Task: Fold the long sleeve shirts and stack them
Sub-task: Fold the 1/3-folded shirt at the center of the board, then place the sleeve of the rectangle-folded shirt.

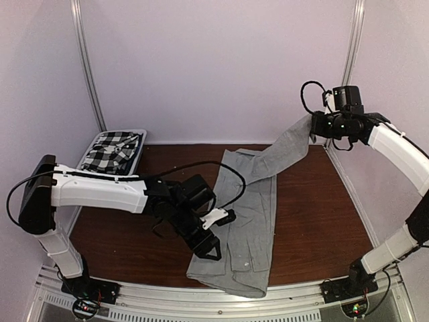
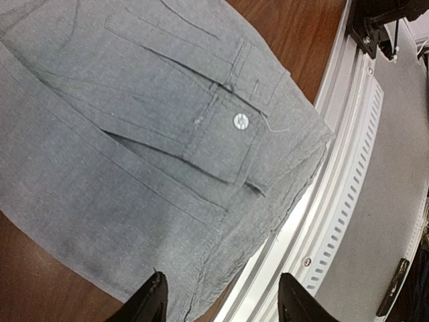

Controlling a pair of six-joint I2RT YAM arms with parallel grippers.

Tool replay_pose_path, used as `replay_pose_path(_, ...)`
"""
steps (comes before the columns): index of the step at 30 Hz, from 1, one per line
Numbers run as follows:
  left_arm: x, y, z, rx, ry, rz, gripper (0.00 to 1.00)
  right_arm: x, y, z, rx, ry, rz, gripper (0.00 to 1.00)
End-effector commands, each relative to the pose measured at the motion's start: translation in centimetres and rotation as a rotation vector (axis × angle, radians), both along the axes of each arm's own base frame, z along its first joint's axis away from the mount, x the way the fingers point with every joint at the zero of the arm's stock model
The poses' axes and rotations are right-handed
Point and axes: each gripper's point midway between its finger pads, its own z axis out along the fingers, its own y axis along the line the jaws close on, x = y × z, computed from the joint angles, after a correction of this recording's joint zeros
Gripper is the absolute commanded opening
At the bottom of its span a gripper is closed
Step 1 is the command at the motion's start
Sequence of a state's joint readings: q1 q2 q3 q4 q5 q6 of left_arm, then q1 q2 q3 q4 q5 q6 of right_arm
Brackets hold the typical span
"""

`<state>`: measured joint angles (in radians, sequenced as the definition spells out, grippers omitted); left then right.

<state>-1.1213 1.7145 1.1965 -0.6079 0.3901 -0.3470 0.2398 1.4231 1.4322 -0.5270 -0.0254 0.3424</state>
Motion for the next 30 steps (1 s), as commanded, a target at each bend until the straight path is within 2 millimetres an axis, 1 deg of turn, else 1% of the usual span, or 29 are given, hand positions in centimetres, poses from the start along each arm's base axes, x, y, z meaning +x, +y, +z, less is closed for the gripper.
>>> replay_pose_path(1,3.9,-2.5,4.8,-0.173,-0.046,0.087,0.57,-1.6,0.0,-1.7,-0.001,0.032,0.028,0.0)
replay_pose_path(5,7.7,-2.8,6.2,-0.225,-0.059,0.176,0.57,-3.1,0.2,-4.4,0.015,0.077,0.046,0.0)
replay_pose_path(7,9.6,-2.9,6.7,-0.247,-0.066,0.219,0.57,-3.9,0.9,-6.0,0.027,0.111,0.067,0.0)
replay_pose_path(12,13.2,-3.2,7.4,-0.279,-0.076,0.295,0.56,-5.8,4.3,-9.5,0.038,0.172,0.142,0.0)
replay_pose_path(14,14.1,-3.2,7.0,-0.274,-0.072,0.315,0.56,-6.5,5.8,-10.6,0.035,0.196,0.17,0.0)
replay_pose_path(17,15.3,-2.7,6.6,-0.269,-0.067,0.35,0.56,-7.6,8.6,-11.4,0.017,0.212,0.217,0.0)
replay_pose_path(18,15.5,-2.4,6.3,-0.267,-0.062,0.361,0.56,-7.9,9.8,-11.6,0.018,0.217,0.24,0.0)
replay_pose_path(22,16.6,-1.1,5.3,-0.255,-0.052,0.414,0.56,-9.7,15.5,-13.5,-0.01,0.259,0.35,0.0)
replay_pose_path(25,17.0,-0.1,4.9,-0.25,-0.054,0.45,0.55,-11.1,19.7,-15.0,-0.034,0.298,0.433,0.0)
replay_pose_path(27,17.2,0.5,4.5,-0.237,-0.056,0.47,0.55,-12.4,22.5,-15.6,-0.054,0.315,0.496,0.0)
replay_pose_path(29,17.1,1.0,4.3,-0.233,-0.053,0.478,0.55,-13.7,24.7,-16.1,-0.079,0.326,0.549,0.0)
replay_pose_path(30,17.0,1.2,4.2,-0.232,-0.055,0.478,0.55,-14.3,25.4,-16.3,-0.093,0.329,0.565,0.0)
